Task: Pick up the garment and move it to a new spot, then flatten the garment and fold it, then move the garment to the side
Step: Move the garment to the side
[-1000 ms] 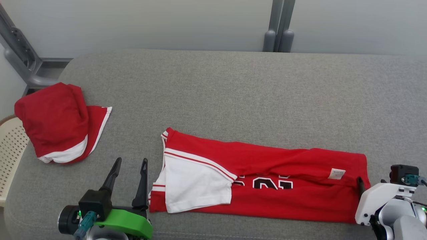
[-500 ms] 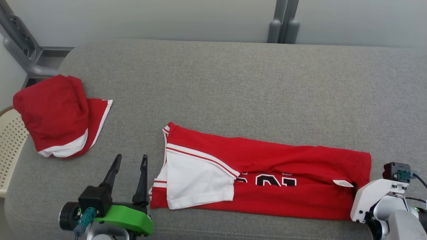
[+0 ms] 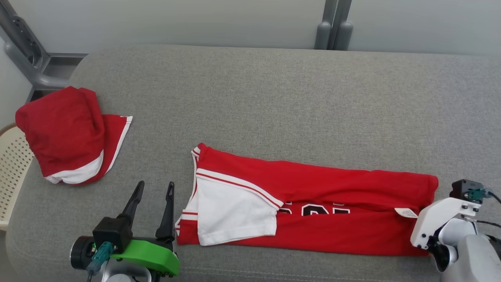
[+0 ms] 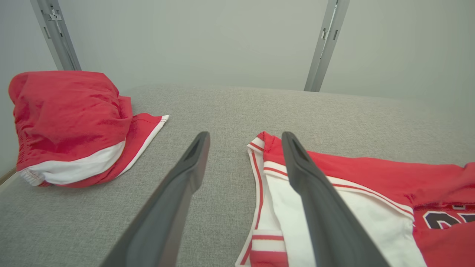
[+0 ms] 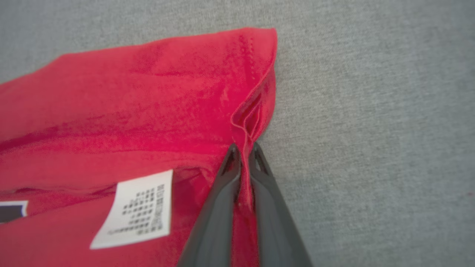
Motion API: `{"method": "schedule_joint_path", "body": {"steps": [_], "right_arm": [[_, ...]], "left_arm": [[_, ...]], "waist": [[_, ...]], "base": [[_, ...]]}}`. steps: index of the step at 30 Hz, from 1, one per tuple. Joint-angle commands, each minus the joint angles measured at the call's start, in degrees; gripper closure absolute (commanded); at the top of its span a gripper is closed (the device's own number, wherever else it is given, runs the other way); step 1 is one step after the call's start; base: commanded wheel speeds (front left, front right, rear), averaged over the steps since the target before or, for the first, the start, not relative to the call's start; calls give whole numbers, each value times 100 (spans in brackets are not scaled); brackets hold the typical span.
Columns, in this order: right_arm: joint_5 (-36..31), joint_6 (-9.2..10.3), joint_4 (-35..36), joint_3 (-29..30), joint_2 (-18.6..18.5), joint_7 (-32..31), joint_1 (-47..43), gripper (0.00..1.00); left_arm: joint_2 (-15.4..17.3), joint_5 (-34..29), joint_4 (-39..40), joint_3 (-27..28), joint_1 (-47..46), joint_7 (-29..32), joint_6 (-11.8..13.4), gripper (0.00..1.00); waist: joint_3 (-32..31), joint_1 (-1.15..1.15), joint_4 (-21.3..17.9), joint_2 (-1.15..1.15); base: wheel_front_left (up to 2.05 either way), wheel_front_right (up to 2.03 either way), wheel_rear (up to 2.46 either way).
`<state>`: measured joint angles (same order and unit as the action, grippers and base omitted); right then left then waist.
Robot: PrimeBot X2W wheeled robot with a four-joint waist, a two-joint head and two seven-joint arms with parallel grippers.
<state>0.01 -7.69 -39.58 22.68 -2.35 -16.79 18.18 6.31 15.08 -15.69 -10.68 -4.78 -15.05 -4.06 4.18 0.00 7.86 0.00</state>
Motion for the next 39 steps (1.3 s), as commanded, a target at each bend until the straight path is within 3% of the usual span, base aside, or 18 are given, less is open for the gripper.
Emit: {"method": "schedule_joint_path", "body": {"steps": [1,11,21,27,39], "right_arm": [[-22,36,34,192,-109,-4,65,100],[-617,26,970,1854,-81,-384,151,100],[-1009,25,1987,2793,-71,-697,-48,100],[-478,23,2107,1985,-66,-955,-145,100],[1127,22,2216,-1107,-68,-1423,-462,100]], "left_arm": [[-6,-28,-23,39,-27,-16,-29,0],[-42,-108,-66,55,3,-16,-84,0],[-78,-129,-109,81,24,-15,-126,0],[-86,-163,-134,97,1,-15,-138,0],[-115,-171,-222,69,-133,-15,-183,0]], "waist": [[-10,0,-22,0],[-53,0,1,0],[-38,0,43,0],[-44,0,27,0],[-53,0,88,0]], "base": [[0,0,0],[0,0,0],[0,0,0],[0,0,0],[0,0,0]]}}
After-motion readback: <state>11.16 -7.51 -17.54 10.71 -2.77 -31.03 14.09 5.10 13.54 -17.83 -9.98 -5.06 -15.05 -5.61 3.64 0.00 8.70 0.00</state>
